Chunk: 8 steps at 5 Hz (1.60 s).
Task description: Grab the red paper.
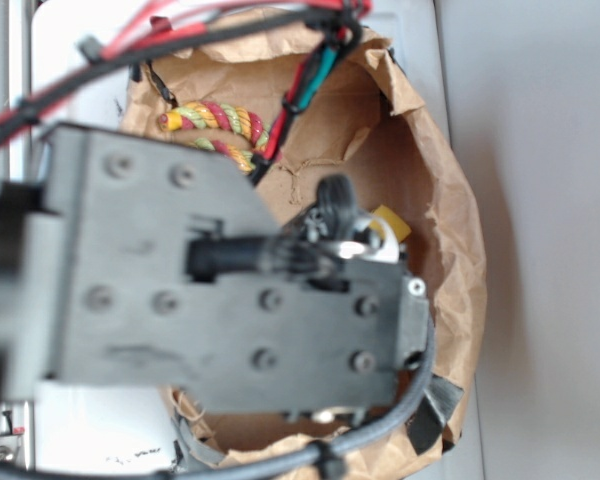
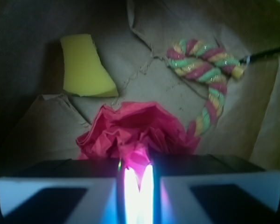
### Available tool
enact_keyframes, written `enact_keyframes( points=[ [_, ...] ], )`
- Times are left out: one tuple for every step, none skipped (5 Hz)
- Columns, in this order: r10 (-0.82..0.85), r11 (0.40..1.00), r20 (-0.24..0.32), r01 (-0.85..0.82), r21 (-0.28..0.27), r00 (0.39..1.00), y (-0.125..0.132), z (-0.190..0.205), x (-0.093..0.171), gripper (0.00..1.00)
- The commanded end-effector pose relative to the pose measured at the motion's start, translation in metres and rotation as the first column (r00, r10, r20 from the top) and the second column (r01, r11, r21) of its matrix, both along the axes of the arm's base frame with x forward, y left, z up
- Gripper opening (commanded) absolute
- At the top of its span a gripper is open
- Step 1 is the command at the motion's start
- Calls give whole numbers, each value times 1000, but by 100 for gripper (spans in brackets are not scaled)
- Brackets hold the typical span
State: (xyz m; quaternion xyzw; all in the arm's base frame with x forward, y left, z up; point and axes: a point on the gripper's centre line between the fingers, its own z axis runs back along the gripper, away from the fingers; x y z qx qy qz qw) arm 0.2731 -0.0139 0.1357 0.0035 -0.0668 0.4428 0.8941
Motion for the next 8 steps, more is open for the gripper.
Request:
enact_keyframes(
  points=[
    [-41, 998, 88, 36, 55, 995, 10, 24, -9, 0],
    [-134, 991, 63, 132, 33, 989, 20, 32, -13, 0],
    [-167, 986, 47, 166, 15, 985, 29, 33, -20, 0],
    [-194, 979, 81, 199, -50, 978, 35, 41, -24, 0],
    [-268, 962, 75, 271, -26, 960, 27, 50, -15, 0],
    [-400, 916, 52, 401, -13, 915, 20, 53, 1, 0],
    [-544, 837, 42, 546, -40, 838, 0, 50, 18, 0],
    [-581, 811, 74, 584, -34, 811, -7, 49, 20, 0]
  ],
)
